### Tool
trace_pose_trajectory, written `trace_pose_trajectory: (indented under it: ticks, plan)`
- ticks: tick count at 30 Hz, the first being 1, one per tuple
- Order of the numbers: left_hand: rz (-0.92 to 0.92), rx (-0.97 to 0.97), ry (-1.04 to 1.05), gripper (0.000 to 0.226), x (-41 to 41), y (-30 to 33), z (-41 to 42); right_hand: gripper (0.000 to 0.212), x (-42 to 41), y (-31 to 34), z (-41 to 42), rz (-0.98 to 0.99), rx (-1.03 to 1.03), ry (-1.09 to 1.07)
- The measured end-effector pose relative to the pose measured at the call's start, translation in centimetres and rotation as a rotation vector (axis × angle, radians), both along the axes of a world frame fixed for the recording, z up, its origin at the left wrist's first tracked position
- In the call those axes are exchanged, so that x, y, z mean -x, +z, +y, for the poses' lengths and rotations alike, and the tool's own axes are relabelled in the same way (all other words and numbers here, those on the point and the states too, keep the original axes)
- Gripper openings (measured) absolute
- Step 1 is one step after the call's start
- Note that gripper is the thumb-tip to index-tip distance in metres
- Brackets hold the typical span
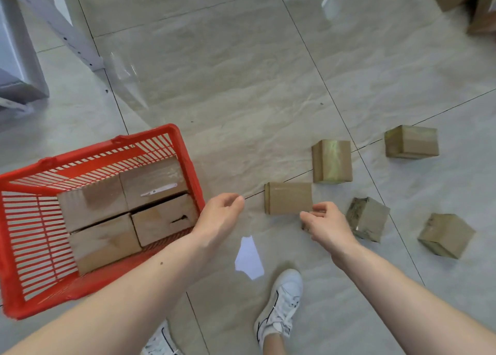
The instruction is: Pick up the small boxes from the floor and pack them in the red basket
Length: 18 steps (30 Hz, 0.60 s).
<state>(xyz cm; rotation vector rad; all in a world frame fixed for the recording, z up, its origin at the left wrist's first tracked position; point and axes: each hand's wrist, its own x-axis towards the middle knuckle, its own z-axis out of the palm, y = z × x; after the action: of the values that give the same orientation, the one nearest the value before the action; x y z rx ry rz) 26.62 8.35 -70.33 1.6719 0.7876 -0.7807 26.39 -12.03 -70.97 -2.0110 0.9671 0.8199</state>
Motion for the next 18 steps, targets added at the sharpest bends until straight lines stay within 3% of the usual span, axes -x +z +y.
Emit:
trace_pose_trajectory:
  ticks: [8, 18]
  plan:
    - [0.053, 0.012, 0.131, 0.041, -1.9, -5.2, -7.8, 0.049, -4.4, -5.3, -6.8, 0.075, -0.004, 0.140]
    - [0.107, 0.067, 0.173, 0.053, -2.9, -15.4, -11.5, 0.062, -6.4, -14.8, -8.5, 0.133, -0.037, 0.216]
